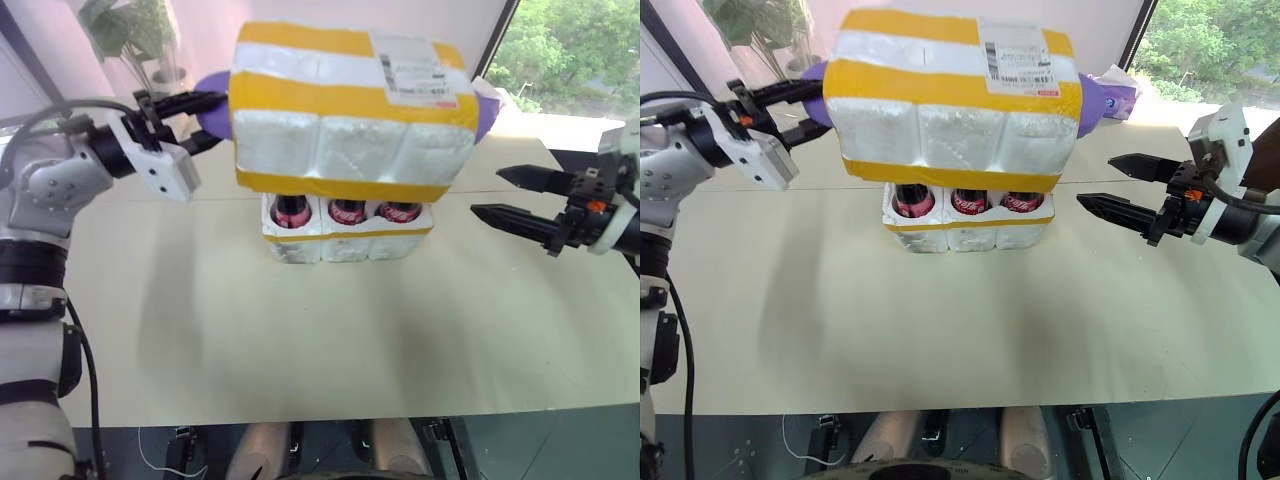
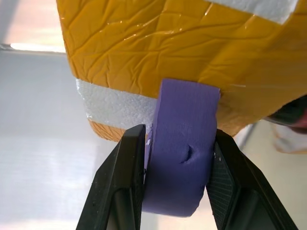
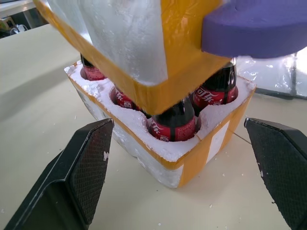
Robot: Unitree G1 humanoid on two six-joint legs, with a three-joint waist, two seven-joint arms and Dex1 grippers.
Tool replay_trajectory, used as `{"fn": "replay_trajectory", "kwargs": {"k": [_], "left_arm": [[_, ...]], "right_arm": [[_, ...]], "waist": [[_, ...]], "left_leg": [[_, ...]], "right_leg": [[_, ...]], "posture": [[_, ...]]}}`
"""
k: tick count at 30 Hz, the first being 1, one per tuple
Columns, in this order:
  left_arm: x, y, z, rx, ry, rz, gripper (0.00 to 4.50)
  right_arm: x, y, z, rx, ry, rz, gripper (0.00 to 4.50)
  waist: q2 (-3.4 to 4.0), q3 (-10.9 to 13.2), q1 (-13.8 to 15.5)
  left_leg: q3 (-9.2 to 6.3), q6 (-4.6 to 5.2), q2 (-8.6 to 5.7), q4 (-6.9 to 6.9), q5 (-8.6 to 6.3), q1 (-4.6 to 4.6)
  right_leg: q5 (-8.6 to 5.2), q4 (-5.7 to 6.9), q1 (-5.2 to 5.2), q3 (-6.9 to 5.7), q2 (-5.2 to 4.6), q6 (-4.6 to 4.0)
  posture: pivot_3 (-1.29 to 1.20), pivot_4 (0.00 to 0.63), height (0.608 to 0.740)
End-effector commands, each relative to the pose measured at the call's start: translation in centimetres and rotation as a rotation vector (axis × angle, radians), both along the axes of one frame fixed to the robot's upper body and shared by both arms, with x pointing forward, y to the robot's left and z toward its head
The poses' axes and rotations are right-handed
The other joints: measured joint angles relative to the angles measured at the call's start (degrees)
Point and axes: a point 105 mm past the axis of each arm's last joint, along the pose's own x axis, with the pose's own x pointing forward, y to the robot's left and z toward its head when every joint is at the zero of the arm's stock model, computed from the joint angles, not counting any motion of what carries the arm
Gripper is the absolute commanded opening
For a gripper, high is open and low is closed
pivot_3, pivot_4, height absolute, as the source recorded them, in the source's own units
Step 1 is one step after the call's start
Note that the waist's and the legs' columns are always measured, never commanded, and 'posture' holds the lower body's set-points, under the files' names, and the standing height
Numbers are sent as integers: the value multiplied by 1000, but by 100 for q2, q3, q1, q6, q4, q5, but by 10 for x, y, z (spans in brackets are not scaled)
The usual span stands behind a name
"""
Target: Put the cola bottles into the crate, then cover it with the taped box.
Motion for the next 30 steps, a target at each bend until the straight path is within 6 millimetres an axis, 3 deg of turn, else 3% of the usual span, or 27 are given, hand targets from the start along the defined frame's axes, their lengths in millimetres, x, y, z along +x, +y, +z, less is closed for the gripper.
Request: {"fn": "replay_trajectory", "kwargs": {"k": [1, 3, 6, 10, 16, 21, 24, 26, 28, 30], "left_arm": [[-1, -1, 1, 15, 21, 25, 1731], [-1, -2, -4, 11, 62, 37, 1731], [-1, -1, -10, 22, 104, 60, 2551], [-6, 1, -20, 41, 156, 79, 4454], [-30, 29, -43, 85, 360, 145, 4454], [-47, 66, -52, -87, 715, 274, 4454], [-60, 62, -28, -531, 1110, 156, 4454], [-66, 61, 1, -797, 1311, 12, 4454], [-76, 57, 17, -850, 1400, -88, 4454], [-84, 53, 21, -831, 1439, -116, 4454]], "right_arm": [[-4, -2, 16, -5, -71, -9, 4500], [-4, -3, 14, -4, -69, -12, 4500], [-4, -2, 12, -1, -66, -13, 4500], [-4, -2, 11, 9, -65, -16, 4500], [-2, -2, 8, 16, -55, -16, 4500], [-1, -3, 6, 16, -46, -12, 4500], [-1, -3, 3, 13, -29, 2, 4500], [-2, -2, 1, 14, -15, 21, 4500], [-5, -1, 0, 28, 11, 52, 4500], [-9, 2, -2, 33, 39, 94, 4500]], "waist": [[0, 0, 4], [0, 0, 2], [0, 0, -1], [0, 0, -3], [2, 1, -50], [5, 2, -37], [5, 4, 6], [-1, 7, 14], [-3, 8, -17], [6, 6, -56]], "left_leg": [[0, 0, 0, 0, 0, 0], [0, 1, 0, 0, 0, 0], [-1, 1, 0, 0, -1, 0], [-1, 1, 0, 0, -1, 0], [-1, 1, 1, -6, -2, 0], [-1, 0, 5, -8, -3, -1], [-5, 1, 5, -4, -3, -1], [-12, 4, 4, 1, -5, 0], [-20, 4, 3, 6, -4, 1], [-15, 6, 2, 3, -5, 5]], "right_leg": [[0, 0, 0, 0, 0, 0], [0, -1, 1, 0, -1, 0], [0, -1, 0, 1, -2, 0], [0, -2, 0, 2, -5, 0], [-1, -2, -6, 9, -18, -2], [-2, -3, -8, 9, -22, -4], [-7, -10, 1, 5, -21, -12], [-4, -14, 8, 1, -17, -2], [-3, -16, 13, -10, 3, 0], [-4, -14, 14, -9, 6, 3]], "posture": [[0, 150, 740], [0, 150, 740], [0, 150, 740], [0, 150, 740], [0, 150, 740], [0, 150, 740], [0, 150, 740], [0, 150, 740], [0, 150, 740], [0, 150, 740]]}}
